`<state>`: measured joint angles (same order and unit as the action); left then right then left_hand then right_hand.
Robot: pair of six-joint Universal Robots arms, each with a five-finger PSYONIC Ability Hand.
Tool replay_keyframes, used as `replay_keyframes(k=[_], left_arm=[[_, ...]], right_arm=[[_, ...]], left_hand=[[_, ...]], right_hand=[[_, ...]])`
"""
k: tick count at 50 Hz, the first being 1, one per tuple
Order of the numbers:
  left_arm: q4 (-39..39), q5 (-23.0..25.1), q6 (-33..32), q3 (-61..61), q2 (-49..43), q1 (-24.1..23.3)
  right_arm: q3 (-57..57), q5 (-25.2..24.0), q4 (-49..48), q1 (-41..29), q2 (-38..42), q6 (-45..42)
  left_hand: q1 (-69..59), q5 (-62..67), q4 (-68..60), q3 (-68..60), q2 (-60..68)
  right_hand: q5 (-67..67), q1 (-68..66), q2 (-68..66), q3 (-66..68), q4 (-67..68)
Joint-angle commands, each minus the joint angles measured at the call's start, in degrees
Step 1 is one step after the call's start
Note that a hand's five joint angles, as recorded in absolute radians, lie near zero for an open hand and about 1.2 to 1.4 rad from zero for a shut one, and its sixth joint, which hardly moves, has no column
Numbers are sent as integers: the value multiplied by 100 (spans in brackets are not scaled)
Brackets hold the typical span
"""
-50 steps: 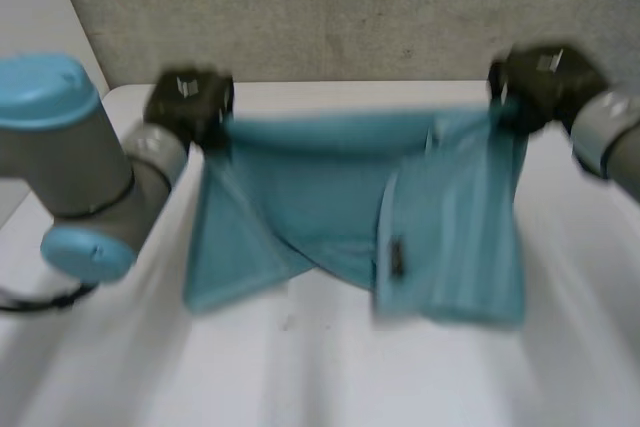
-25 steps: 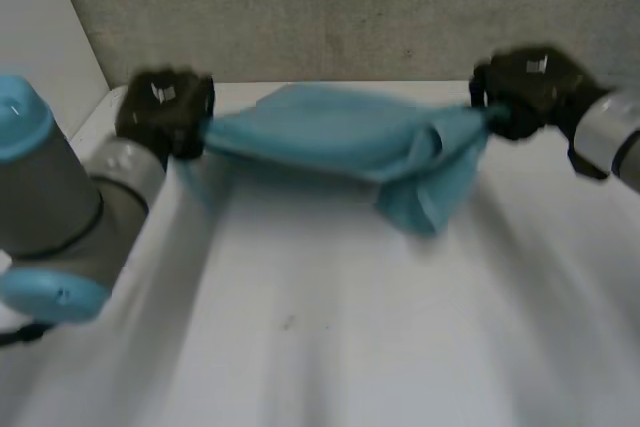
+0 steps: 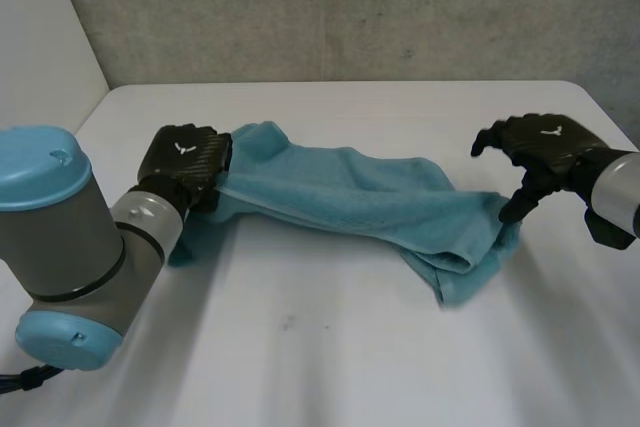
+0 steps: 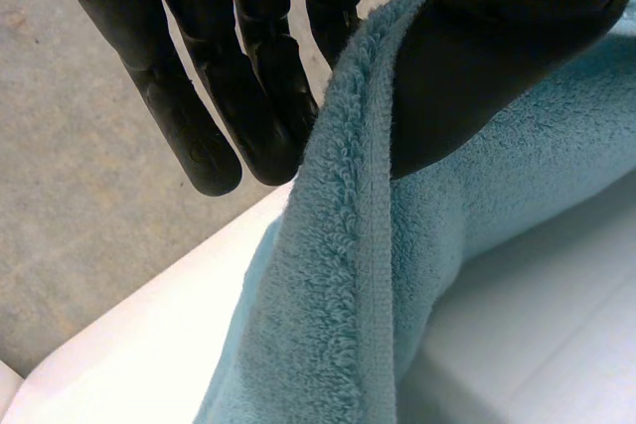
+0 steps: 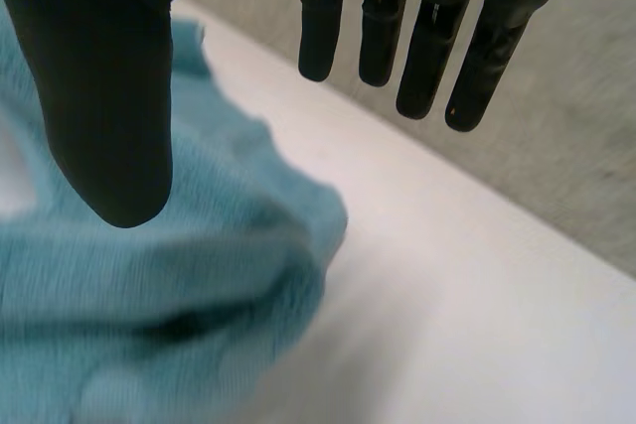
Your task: Fold the laundry
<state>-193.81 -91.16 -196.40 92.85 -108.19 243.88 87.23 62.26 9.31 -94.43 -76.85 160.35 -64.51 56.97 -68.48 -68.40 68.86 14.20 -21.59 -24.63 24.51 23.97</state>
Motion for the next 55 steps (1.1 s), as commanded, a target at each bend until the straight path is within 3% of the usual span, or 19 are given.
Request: replay_keyframes(k=[1, 6, 10, 18, 22, 34, 55], left_arm=[[1, -16, 23, -92, -9, 28], [1, -16, 40, -91, -9, 28], [10, -16, 49, -118, 0, 28], [54, -25, 58, -206, 123, -16], [54, -16, 75, -241, 229, -16], [72, -7, 269, -171, 220, 19], [63, 10, 278, -171, 150, 124]], right_arm=[[1313, 312, -623, -49, -1340, 1164], [1814, 479, -676, -330, -1614, 1560], [2069, 725, -965, -1050, -1561, 1622], [2255, 2235, -1852, -2219, -894, 1525], [2246, 2579, -1976, -2396, -543, 1324], [2281, 2721, -3056, -2308, -85, 480], [2175, 2861, -3646, -1922, 645, 14]], left_hand=[[-1549, 1303, -1152, -1160, 1114], [-1549, 1303, -1152, -1160, 1114], [-1549, 1303, -1152, -1160, 1114], [-1549, 1303, -1152, -1160, 1114], [-1549, 1303, -1152, -1160, 1114], [-1549, 1303, -1152, -1160, 1114], [-1549, 1303, -1152, -1160, 1114]], right_hand=[[-334, 74, 378, -365, -312], [-486, 226, 530, -518, -464], [-486, 226, 530, -517, -464], [-150, -110, 194, -182, -128], [253, -514, -210, 222, 276], [943, -1203, -899, 911, 965], [1246, -1507, -1203, 1215, 1269]])
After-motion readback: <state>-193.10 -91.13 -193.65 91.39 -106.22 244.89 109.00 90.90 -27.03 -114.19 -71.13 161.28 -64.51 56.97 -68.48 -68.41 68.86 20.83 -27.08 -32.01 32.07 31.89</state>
